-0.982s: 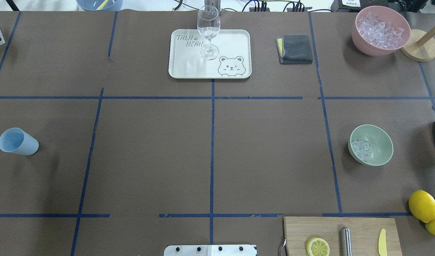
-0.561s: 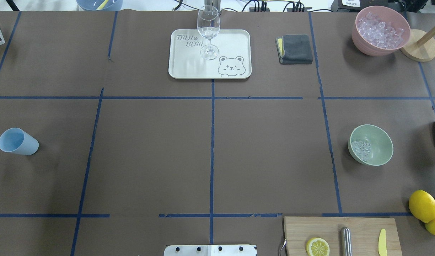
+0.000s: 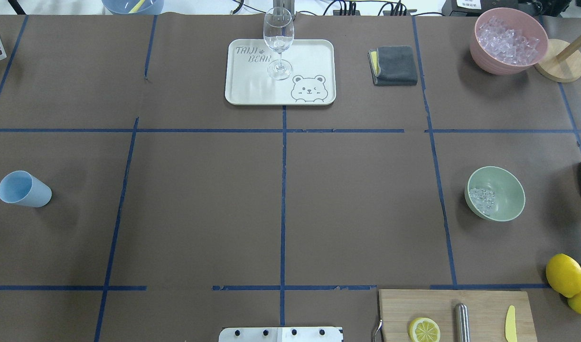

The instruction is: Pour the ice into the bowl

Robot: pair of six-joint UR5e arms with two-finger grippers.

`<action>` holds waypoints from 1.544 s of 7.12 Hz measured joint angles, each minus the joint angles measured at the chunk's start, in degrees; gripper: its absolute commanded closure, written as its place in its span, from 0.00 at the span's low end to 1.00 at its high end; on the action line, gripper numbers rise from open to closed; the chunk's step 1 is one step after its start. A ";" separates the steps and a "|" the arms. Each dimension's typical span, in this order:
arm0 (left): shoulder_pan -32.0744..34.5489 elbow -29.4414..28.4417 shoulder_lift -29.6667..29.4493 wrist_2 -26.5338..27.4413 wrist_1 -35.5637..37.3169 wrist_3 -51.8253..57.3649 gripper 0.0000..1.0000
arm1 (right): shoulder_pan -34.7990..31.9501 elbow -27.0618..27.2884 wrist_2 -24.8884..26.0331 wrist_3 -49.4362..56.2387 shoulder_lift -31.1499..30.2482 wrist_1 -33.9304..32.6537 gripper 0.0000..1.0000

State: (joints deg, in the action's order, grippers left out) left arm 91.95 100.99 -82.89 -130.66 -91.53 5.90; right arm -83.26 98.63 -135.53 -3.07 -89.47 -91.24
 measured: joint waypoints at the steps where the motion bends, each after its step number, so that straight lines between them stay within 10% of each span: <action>1: 0.19 -0.72 -0.01 -0.02 -0.13 0.32 0.00 | 0.13 0.21 -0.05 0.65 -0.15 -0.48 0.00; 11: -0.93 -2.85 -1.21 -5.28 0.31 0.62 0.00 | -3.02 -0.20 -2.94 9.06 -3.64 -3.64 0.00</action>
State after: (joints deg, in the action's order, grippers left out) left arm 91.02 98.14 -84.09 -135.94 -91.22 6.52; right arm -86.28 98.44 -138.47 5.99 -93.11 -94.88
